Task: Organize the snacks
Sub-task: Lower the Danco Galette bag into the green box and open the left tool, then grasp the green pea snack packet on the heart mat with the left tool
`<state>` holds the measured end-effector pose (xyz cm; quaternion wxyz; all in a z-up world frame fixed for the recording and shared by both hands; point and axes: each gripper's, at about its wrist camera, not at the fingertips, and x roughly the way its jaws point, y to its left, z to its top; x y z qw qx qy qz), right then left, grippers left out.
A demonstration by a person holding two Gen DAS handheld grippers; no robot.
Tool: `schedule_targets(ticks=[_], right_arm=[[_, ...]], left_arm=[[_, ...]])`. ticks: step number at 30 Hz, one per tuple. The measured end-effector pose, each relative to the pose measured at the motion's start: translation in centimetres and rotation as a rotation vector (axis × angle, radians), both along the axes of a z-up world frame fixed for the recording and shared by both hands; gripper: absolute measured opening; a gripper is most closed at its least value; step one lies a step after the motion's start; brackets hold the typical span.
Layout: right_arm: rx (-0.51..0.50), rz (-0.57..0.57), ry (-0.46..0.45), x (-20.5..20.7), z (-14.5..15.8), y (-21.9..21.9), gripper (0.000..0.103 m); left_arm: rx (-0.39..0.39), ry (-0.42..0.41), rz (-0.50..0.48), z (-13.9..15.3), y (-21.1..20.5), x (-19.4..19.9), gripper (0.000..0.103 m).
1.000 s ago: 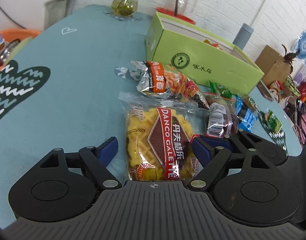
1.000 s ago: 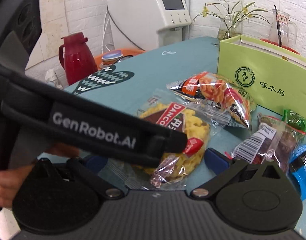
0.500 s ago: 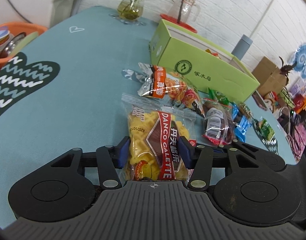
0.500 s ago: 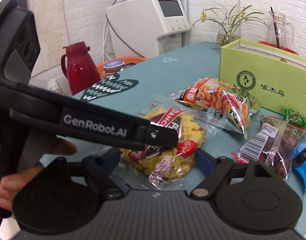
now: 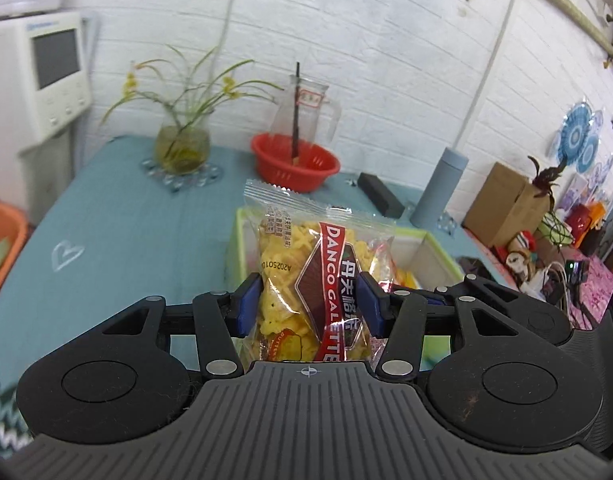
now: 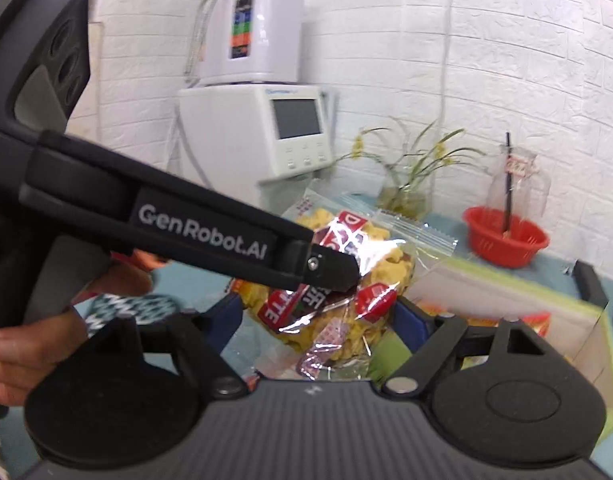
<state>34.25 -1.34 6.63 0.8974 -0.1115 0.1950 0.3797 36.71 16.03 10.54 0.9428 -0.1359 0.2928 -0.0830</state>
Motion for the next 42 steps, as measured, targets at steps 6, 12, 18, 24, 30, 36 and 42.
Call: schedule_targets(ticks=[6,12,18,24,30,36,42], right_arm=[[-0.070,-0.047,0.116,10.5,-0.8,0.5,0.084],[-0.156,-0.020,0.219,14.2,-4.5,1.4,0.091],[-0.100,-0.035,0.154,11.6,-2.7,-0.7,0.093],[0.000,-0.088,0.042,2.5,-0.7,-6.3,0.093],[0.104,-0.236,0.119,-7.1,-4.0,-13.1,0.093],[0.057,-0.399,0.213,-11.0,-7.9,-17.7,0.093],[-0.005,-0.452,0.095,-9.8,-7.0,-20.5,0.093]], left_arm=[[-0.011,0.139,-0.021,-3.0,-0.3,10.2,0.033],[0.073,0.161,-0.044,-6.1,-1.6,11.5,0.042],[0.029,0.096,-0.031,-3.9,-1.6,9.0,0.059],[0.081,0.005,0.019,-1.6,-3.7,0.9,0.075],[0.046,0.021,-0.063,-4.4,-7.8,-7.3,0.080],[-0.086,0.179,-0.240,-8.7,-13.5,-7.7,0.061],[-0.068,0.182,-0.315,-7.6,-18.8,-5.1,0.054]])
